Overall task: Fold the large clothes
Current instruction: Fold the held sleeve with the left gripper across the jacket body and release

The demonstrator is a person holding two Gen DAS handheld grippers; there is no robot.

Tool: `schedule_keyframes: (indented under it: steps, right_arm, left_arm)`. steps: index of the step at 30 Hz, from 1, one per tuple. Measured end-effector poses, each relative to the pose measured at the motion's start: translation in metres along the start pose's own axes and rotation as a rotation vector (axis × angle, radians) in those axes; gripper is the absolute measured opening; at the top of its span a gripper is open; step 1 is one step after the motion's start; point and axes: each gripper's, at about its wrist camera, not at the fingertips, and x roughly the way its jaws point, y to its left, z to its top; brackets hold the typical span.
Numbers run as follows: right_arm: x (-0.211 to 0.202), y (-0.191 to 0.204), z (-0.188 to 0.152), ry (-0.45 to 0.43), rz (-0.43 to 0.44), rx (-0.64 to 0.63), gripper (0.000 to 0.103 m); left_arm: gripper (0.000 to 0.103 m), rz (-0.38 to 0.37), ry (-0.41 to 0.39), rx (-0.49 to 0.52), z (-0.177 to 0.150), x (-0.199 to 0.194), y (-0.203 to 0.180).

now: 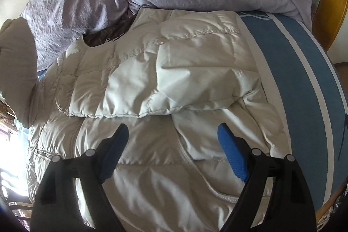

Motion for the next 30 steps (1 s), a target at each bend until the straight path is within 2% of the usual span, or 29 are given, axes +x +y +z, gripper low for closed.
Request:
schedule_keyframes:
  steps: [8, 16, 24, 25, 30]
  right_arm:
    - [0.001, -0.008, -0.003, 0.004, -0.007, 0.019, 0.084]
    - [0.004, -0.007, -0.004, 0.010, -0.008, 0.017, 0.084]
    - [0.007, -0.003, 0.000, 0.014, -0.013, 0.014, 0.084]
    - [0.008, -0.002, 0.000, 0.014, -0.013, 0.012, 0.084]
    - [0.008, 0.007, 0.006, 0.008, -0.008, -0.001, 0.084]
  left_arm:
    - [0.015, -0.014, 0.131, 0.021, -0.035, 0.051, -0.019]
    - [0.015, 0.040, 0.276, 0.058, -0.079, 0.102, -0.026]
    - [0.018, 0.069, 0.310, 0.081, -0.090, 0.117, -0.031]
    - [0.019, 0.074, 0.308, 0.087, -0.089, 0.116, -0.031]
    - [0.050, 0.071, 0.302, 0.114, -0.091, 0.111, -0.035]
